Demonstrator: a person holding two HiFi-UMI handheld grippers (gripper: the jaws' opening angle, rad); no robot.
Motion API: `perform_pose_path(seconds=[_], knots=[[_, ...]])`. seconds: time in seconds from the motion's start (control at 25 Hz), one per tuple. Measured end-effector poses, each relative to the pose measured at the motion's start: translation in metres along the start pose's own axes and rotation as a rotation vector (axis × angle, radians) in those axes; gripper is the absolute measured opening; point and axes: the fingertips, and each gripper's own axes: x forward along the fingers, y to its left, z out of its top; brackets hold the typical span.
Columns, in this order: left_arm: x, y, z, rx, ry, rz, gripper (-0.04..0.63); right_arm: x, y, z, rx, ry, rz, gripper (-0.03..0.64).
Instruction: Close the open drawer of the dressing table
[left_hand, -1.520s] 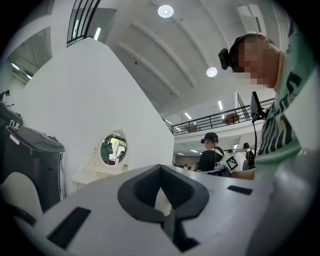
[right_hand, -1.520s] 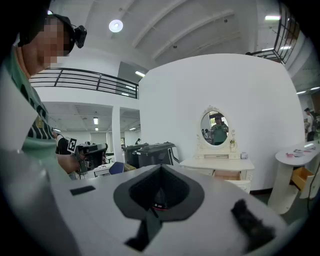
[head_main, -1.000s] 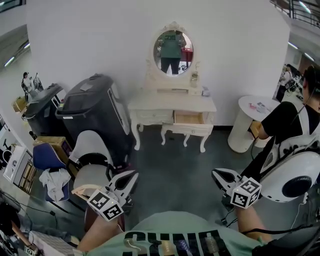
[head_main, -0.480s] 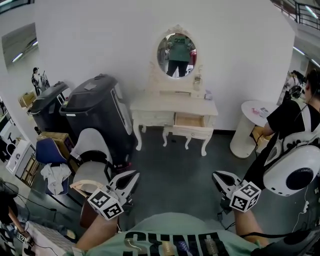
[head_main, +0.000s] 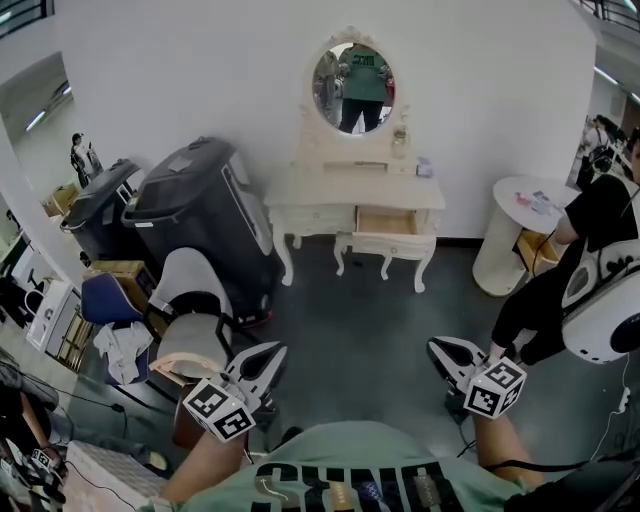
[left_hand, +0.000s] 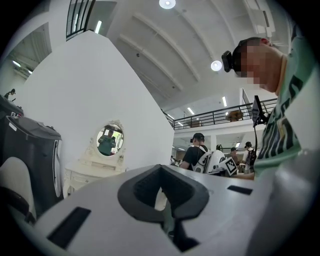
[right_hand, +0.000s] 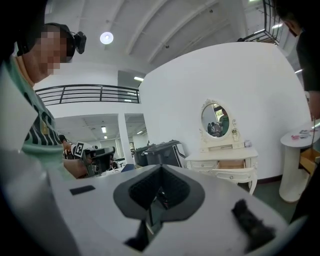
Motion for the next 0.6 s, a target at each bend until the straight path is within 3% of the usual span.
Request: perform_pose_path(seconds=[0.24, 0.6], knots=[[0.008, 0.039, 0.003, -0.032, -0.021, -0.029, -0.002, 0.039, -0.002, 0.007, -0.008, 0.014, -0.01, 0.011], [0.006, 0.152, 0.051, -0.006, -0.07, -0.108, -0.002, 0.144, 0.019, 0.046, -0.085, 0.01, -0.065, 0.011]])
